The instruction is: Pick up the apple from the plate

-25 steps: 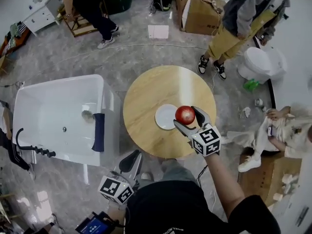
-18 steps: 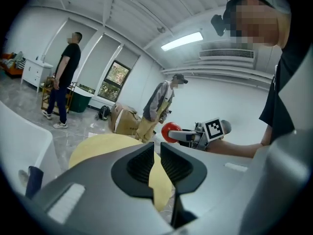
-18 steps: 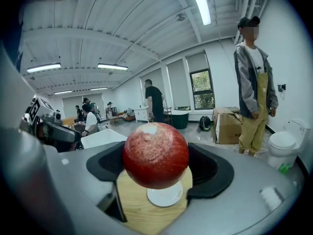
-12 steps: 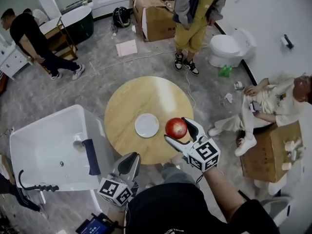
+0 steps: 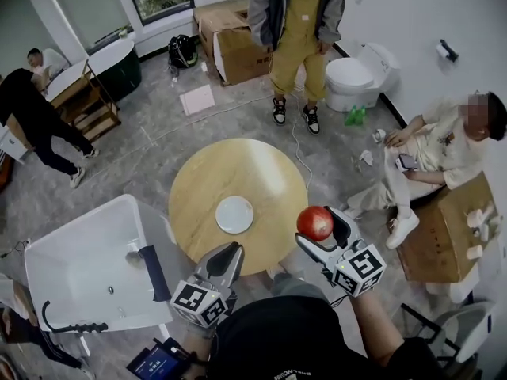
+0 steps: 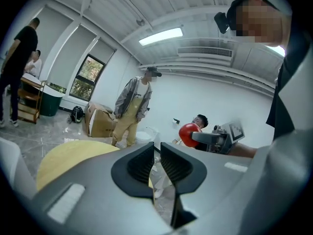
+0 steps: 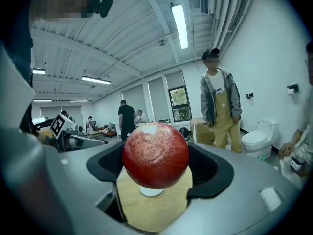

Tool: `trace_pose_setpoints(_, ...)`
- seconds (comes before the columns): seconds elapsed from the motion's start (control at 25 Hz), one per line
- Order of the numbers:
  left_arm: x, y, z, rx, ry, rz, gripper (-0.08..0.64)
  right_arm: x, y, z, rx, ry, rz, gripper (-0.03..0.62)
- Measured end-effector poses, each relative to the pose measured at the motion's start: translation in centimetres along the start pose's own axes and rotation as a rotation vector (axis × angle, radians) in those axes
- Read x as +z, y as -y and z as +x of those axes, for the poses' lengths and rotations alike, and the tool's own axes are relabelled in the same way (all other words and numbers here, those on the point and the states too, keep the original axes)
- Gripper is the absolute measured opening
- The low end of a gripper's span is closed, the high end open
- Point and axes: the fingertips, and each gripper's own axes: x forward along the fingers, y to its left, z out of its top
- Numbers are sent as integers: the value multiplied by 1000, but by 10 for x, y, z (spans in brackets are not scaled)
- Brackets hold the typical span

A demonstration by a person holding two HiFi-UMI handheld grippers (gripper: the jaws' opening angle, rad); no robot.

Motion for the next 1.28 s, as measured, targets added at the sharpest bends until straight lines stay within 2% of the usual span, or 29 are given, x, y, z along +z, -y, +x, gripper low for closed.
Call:
trace_pose_setpoints(0.24, 6, 11, 17, -55, -2, 23, 46, -2, 10, -26, -59, 33, 21, 396)
trace_pose_setpoints(0.6, 7, 23, 39, -114, -16, 40, 46, 0, 20, -44, -103, 67, 35, 396)
trace_pose_setpoints(1.28, 4, 19, 42, -113, -16, 35, 44, -5, 28, -47, -136, 72, 39, 394)
